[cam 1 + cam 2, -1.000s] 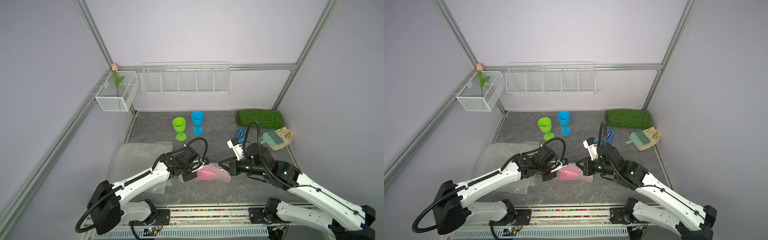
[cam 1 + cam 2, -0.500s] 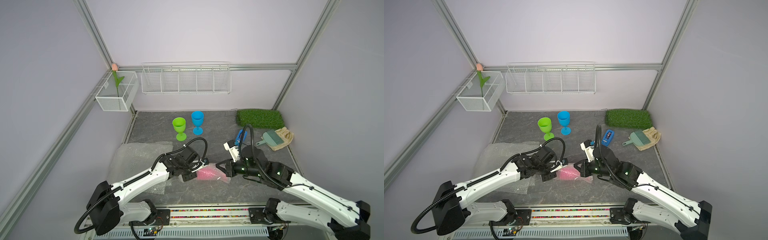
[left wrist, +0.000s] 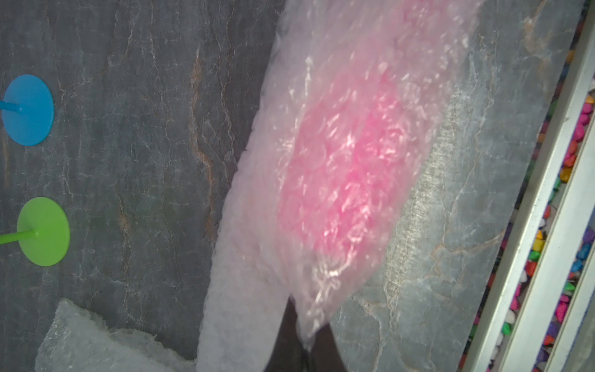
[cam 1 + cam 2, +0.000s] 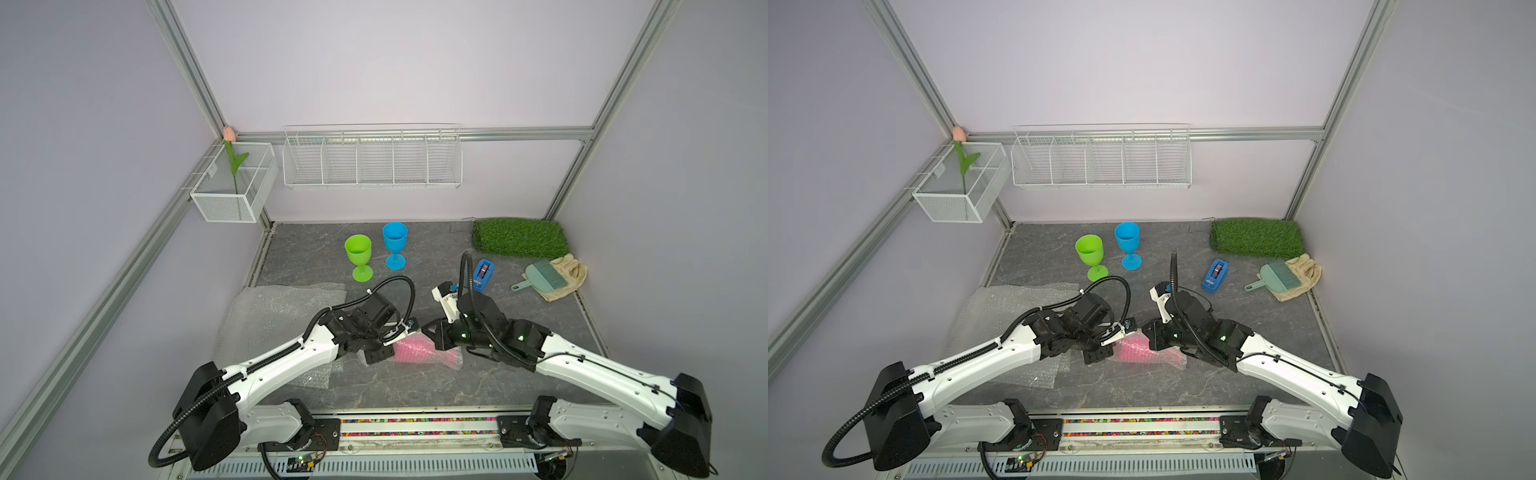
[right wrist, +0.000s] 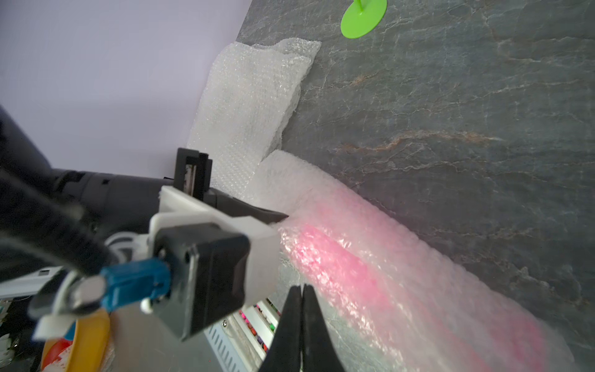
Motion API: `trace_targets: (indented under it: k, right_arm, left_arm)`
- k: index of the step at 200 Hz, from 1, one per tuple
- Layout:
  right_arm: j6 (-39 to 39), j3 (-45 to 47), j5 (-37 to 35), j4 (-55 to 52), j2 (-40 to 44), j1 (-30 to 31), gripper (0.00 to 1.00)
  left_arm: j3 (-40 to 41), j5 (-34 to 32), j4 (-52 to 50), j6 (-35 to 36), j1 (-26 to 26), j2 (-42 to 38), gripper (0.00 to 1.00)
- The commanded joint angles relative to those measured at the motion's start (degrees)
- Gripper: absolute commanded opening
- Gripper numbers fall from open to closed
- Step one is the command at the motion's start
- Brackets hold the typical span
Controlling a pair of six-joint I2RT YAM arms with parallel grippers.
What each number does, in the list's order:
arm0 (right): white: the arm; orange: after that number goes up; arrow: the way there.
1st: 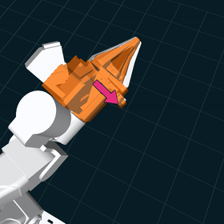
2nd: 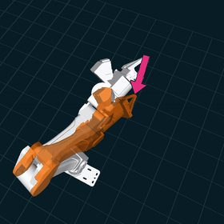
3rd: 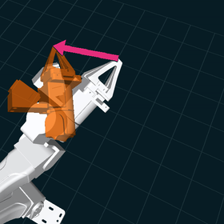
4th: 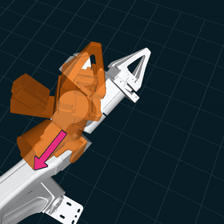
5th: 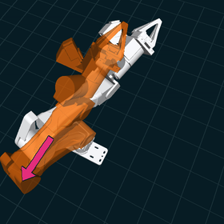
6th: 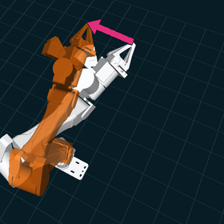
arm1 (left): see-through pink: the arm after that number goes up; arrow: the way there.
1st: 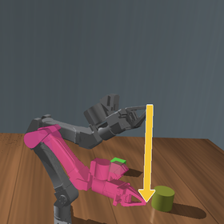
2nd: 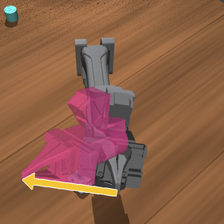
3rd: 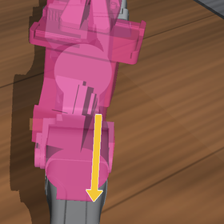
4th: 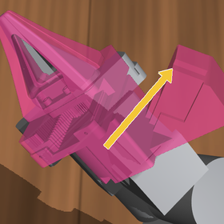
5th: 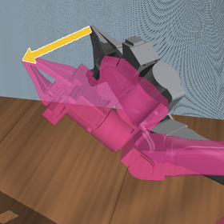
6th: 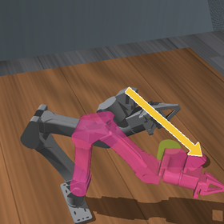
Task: Wrap wine glasses in bubble wrap
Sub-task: Stick the tape on the bubble wrap.
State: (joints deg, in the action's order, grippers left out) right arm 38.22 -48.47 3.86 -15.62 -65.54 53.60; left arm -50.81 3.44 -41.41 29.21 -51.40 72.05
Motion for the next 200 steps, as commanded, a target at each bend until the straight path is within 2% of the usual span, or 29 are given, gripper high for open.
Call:
trace_targets:
  k: [1,56,97,136,200]
  right_arm:
    - [-3.8,1.0,-1.3,4.2,-2.7,-1.2,0.07]
    - [-7.8,1.7,0.6,7.0,-7.4,-5.1,0.07]
    - [-9.3,2.0,1.7,6.2,-6.5,-6.2,0.07]
    - [-10.5,3.7,2.8,6.1,-2.2,-6.3,0.07]
    - [-14.6,11.1,13.0,13.9,8.8,-3.3,0.07]
  left_arm:
    - [0.7,1.4,0.5,0.9,-0.1,-1.2,0.0]
    - [1.1,1.2,0.9,1.0,-0.2,-1.2,0.0]
    - [1.2,0.9,1.1,1.0,-0.1,-0.7,0.0]
    - [1.1,1.1,1.1,1.0,-0.2,-0.3,0.0]
    - [1.0,1.6,0.7,1.0,-0.3,-0.7,0.0]
